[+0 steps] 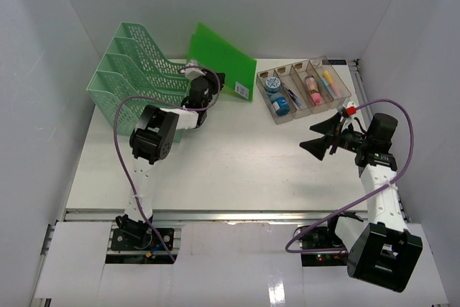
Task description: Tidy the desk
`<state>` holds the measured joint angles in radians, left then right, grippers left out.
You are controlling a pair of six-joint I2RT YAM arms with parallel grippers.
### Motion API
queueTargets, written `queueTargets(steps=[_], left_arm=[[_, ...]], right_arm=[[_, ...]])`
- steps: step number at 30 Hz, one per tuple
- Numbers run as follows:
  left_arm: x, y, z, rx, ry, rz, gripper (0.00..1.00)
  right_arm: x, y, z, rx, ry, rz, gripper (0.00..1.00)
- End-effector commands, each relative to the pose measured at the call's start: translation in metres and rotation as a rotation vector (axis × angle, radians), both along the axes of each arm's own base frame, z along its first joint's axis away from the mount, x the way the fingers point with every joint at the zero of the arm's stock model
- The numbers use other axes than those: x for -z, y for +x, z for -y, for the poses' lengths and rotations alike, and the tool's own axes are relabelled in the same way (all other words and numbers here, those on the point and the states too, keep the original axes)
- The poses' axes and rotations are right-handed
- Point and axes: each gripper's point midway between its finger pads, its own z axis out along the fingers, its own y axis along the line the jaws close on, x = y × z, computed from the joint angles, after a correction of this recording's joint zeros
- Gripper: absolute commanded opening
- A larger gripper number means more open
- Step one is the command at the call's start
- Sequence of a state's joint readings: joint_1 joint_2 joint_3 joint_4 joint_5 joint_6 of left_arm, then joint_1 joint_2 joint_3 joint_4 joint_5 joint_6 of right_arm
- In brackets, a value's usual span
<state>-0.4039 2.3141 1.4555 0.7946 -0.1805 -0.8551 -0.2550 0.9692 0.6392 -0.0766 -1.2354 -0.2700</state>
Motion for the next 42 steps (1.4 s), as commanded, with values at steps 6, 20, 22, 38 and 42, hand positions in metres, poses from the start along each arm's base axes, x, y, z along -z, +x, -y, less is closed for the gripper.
queueTargets(steps=[6,20,22,38,42], left_arm=[[-0.117,-0.033,-0.02,0.034,0.195,0.205,0.0],[-0.234,-0.207,-0.027,0.399,0.602,0.515,0.0],[-0.239,-0.239,-0.022,0.507,0.6,0.53,0.0],[-0.201,-0.384,-0.002,1.136,0.466,0.479,0.0],[-0.202,-0.398,0.0,1.204,0.454,0.531,0.0]], right_arm=[[-0.003,0.001,0.0,-0.011,-0.003,0.033,0.9],[-0.004,-0.011,-0.007,-0.078,0.017,0.055,0.9],[-0.007,-0.02,-0.016,-0.142,0.027,0.083,0.9],[-0.092,-0.049,-0.041,-0.427,0.049,0.422,0.9],[-0.1,-0.047,-0.045,-0.434,0.033,0.405,0.9]])
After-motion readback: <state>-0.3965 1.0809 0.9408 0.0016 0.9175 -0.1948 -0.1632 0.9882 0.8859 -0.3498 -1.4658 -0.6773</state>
